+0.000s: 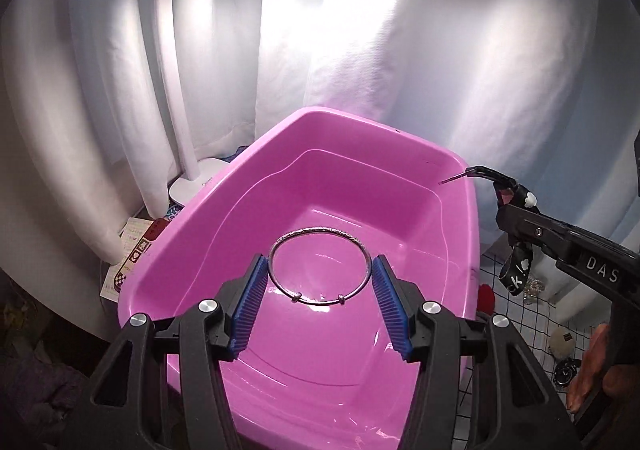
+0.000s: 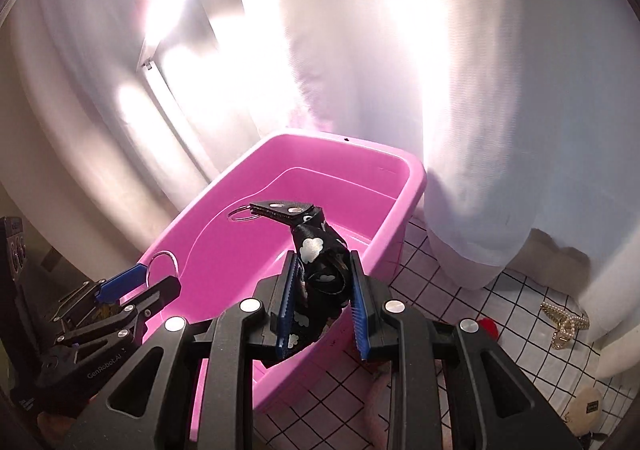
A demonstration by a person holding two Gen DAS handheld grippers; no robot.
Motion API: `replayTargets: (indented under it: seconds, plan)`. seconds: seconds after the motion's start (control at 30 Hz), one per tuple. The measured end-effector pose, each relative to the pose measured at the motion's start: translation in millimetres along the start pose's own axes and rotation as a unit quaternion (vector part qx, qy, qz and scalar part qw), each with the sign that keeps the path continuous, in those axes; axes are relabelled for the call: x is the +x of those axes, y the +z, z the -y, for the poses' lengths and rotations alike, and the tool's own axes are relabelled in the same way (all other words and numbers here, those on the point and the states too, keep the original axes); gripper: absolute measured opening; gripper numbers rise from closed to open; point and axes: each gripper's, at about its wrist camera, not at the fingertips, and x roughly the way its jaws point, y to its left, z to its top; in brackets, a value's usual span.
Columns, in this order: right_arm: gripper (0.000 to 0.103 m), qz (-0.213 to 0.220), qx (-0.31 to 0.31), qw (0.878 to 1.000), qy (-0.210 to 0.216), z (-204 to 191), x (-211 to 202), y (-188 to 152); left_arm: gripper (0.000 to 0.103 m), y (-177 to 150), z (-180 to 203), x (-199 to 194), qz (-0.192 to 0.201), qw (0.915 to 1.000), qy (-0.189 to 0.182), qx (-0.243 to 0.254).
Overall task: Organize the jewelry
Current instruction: 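Carry the bangle and strap into the pink tub and open both grippers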
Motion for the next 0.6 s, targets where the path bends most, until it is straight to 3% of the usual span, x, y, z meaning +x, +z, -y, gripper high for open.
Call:
replayTargets:
  seconds: [0.4,0.6]
  plan:
    - [0.024,-0.119,-0.026,0.993,-0.01,-32.1,99.1,26.1,0.053,-0.4,-41.6,49.4,-0.069,0.9971,0.018,-0.026]
    - [0.024,-0.137,-0.03,0.99,-0.033,-31.2,115.6,22.9,0.053,-2.7,-46.7,64.6,-0.091,0.995,0.029,-0.029]
